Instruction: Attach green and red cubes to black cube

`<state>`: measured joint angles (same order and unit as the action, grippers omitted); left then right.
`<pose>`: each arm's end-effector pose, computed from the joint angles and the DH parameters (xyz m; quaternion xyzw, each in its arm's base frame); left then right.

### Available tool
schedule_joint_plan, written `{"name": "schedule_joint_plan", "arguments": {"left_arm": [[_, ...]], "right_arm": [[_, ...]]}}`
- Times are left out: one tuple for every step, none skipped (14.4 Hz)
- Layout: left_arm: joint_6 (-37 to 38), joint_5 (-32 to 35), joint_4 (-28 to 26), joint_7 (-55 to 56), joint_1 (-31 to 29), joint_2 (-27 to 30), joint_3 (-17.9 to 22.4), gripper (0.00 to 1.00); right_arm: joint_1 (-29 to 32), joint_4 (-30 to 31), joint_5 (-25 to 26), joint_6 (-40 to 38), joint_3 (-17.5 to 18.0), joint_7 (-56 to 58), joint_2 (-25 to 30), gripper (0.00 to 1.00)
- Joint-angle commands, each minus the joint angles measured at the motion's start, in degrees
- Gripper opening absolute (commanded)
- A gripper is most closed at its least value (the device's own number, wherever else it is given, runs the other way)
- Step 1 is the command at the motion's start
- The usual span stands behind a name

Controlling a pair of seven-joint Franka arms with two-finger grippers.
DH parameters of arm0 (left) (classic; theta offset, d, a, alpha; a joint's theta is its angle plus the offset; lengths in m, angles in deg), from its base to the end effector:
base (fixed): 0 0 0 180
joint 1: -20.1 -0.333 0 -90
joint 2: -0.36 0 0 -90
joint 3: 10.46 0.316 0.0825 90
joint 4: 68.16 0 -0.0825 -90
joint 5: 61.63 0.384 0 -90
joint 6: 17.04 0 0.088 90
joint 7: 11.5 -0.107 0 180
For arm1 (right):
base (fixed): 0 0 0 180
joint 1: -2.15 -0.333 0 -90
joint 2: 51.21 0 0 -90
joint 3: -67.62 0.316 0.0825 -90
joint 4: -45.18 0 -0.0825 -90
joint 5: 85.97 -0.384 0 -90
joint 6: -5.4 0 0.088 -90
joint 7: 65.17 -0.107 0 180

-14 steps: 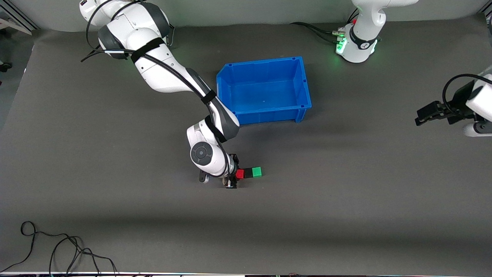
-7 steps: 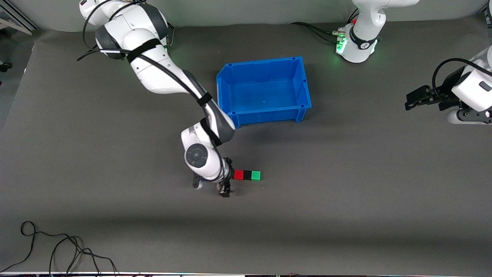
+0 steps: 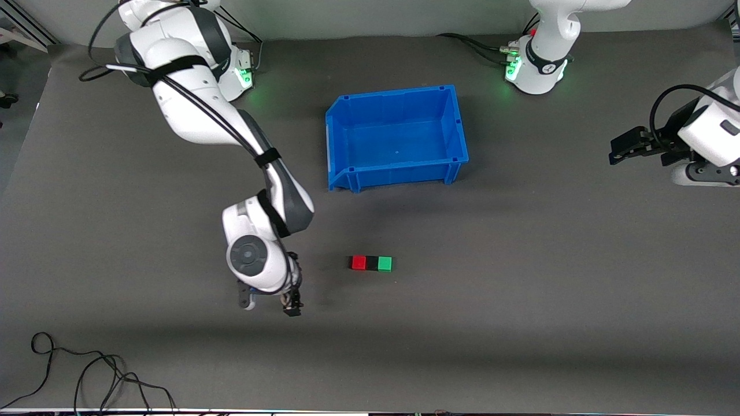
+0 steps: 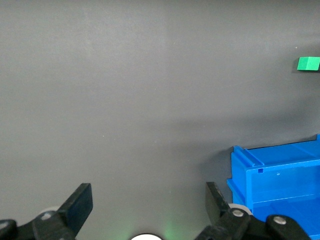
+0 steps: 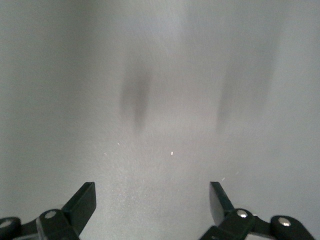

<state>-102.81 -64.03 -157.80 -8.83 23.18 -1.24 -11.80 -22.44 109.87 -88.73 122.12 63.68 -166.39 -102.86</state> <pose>0.5524 -0.0473 0.6059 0.9985 -0.0158 -0.0489 0.0183 0.7123 0.2887 0.2624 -0.7644 0.6447 -0.0067 0.0011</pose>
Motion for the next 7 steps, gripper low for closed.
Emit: {"name": "schedule_joint_plan", "arguments": {"left_arm": [[1.84,1.43,1.92,-0.3,0.44,-0.68,0.11,1.0],[1.92,1.43,1.92,-0.39,0.44,-0.6,0.11,1.0],[2.01,1.43,1.92,-1.52,0.35,-0.42,0.2,1.0],[2.79,1.43,1.92,-2.83,0.26,-0.24,0.2,1.0],[3.15,1.43,1.92,-3.46,0.0,-0.16,0.2,1.0],[3.15,1.43,1.92,-4.16,-0.18,-0.15,0.37,1.0],[3.15,1.61,1.84,-4.51,-0.27,-0.15,0.55,1.0]], "right_arm": [[3.93,0.79,1.01,-7.45,0.52,10.13,6.81,1.0],[5.5,0.79,0.75,-10.17,0.6,14.78,8.91,1.0],[7.26,0.79,0.49,-13.07,0.69,18.57,11.2,1.0],[9.19,0.79,-0.3,-15.36,0.69,22.35,13.4,1.0],[11.13,0.79,-1.79,-16.43,0.69,26.04,15.33,1.0],[12.71,0.79,-2.85,-17.13,0.61,29.56,17.01,1.0],[13.95,0.79,-2.86,-18.18,0.52,32.81,18.33,1.0]]}}
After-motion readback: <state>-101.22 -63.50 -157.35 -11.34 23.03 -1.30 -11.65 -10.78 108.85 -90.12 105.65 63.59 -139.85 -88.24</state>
